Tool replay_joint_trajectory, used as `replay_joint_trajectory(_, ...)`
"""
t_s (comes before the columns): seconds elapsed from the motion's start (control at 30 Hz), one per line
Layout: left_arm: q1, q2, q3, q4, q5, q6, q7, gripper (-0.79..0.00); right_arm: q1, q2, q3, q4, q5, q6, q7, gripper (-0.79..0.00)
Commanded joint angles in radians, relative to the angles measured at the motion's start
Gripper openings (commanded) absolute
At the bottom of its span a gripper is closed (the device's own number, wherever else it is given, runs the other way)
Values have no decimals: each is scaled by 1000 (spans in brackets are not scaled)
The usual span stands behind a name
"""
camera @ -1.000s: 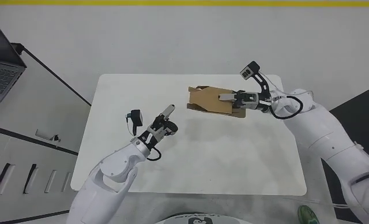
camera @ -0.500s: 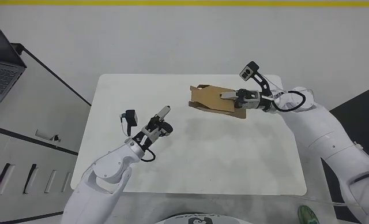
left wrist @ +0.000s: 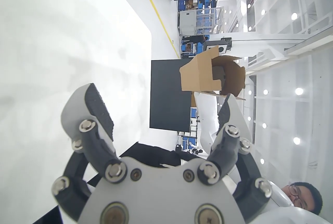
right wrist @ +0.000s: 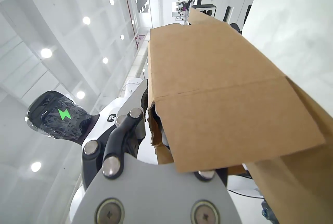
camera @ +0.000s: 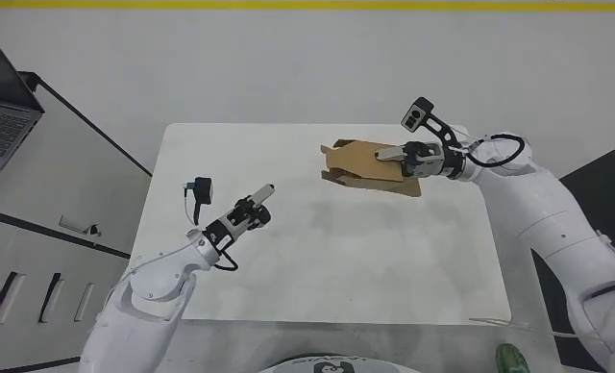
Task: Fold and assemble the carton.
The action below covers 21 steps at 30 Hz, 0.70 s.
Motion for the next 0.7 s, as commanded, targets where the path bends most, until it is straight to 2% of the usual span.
replay_joint_trajectory(0.0,0,0,0,0,0,0,0,0,0,0,0,0,0,0,0,-785)
replay_joint_trajectory(0.1,-10,3,4,-8,52,-34,-24,0,0,0,0,0,0,0,0,-785)
replay_joint_trajectory(0.17,-23,8,0,-20,104,-78,-62,0,-20,-2,0,-21,6,35,-11,-785)
replay_joint_trajectory(0.4,-72,19,-1,-15,293,-240,-101,0,5,-6,14,26,-24,179,100,-785)
replay_joint_trajectory(0.67,-72,19,-1,-15,293,-240,-101,0,30,-10,12,51,-62,185,115,-785)
